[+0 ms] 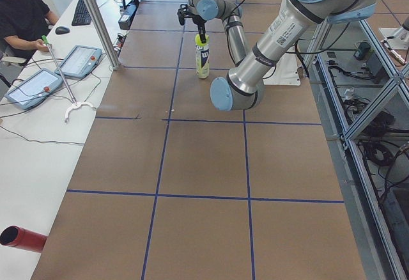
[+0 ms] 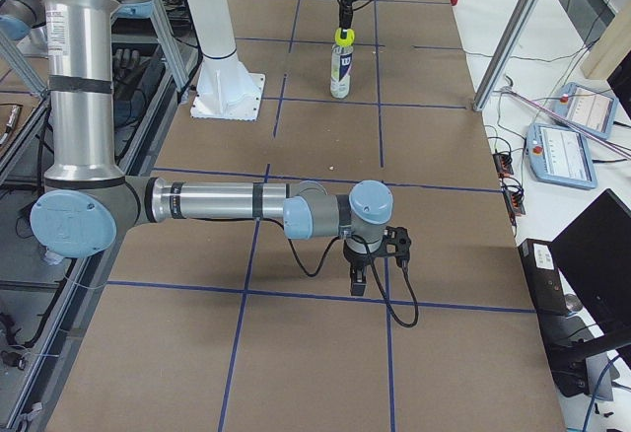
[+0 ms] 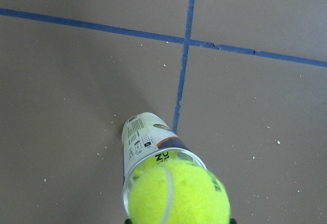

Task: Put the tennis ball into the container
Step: 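Open the left gripper to drop the ball into the cup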

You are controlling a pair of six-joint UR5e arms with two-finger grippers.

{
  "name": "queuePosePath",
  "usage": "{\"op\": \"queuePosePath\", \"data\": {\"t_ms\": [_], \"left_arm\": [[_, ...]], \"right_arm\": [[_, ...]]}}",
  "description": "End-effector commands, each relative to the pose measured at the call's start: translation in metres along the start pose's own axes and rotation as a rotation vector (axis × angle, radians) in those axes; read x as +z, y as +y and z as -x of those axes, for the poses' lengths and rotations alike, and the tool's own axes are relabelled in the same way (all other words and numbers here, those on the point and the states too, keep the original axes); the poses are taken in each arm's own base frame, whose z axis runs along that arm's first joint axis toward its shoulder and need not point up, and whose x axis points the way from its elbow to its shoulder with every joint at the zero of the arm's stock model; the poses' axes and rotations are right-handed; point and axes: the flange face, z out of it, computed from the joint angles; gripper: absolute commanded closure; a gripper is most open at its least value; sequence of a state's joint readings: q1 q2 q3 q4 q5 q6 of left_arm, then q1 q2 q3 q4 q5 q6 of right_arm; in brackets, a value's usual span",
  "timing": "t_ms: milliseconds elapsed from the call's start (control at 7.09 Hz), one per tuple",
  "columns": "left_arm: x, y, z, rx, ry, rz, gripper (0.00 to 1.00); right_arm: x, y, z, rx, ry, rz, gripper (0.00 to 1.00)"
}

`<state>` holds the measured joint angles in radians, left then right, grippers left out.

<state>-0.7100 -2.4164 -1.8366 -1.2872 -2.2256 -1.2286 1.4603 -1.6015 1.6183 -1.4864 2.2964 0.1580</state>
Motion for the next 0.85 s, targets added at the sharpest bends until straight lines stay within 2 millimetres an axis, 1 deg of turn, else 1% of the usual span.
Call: {"op": "queuePosePath", "data": {"t_ms": [0,141,282,423,564,705], "left_arm": [[-0.007,0.008,0.001,0.011,0.011,-0.003,0.00],[-0.012,0.014,0.007,0.019,0.022,-0.005,0.00],[-0.015,0.016,0.007,0.023,0.028,-0.009,0.00],[-0.028,0.020,0.010,0.026,0.038,-0.020,0.00],[-0.047,0.015,0.022,0.008,0.023,-0.041,0.00],[-0.080,-0.022,0.057,-0.054,0.017,-0.115,0.00]], "right_arm": [[0.000,0.000,0.000,0.000,0.000,0.000,0.00],[0.000,0.000,0.000,0.000,0.000,0.000,0.00],[0.000,0.000,0.000,0.000,0.000,0.000,0.00],[0.000,0.000,0.000,0.000,0.000,0.000,0.00],[0.000,0.000,0.000,0.000,0.000,0.000,0.00],[0.000,0.000,0.000,0.000,0.000,0.000,0.00]]}}
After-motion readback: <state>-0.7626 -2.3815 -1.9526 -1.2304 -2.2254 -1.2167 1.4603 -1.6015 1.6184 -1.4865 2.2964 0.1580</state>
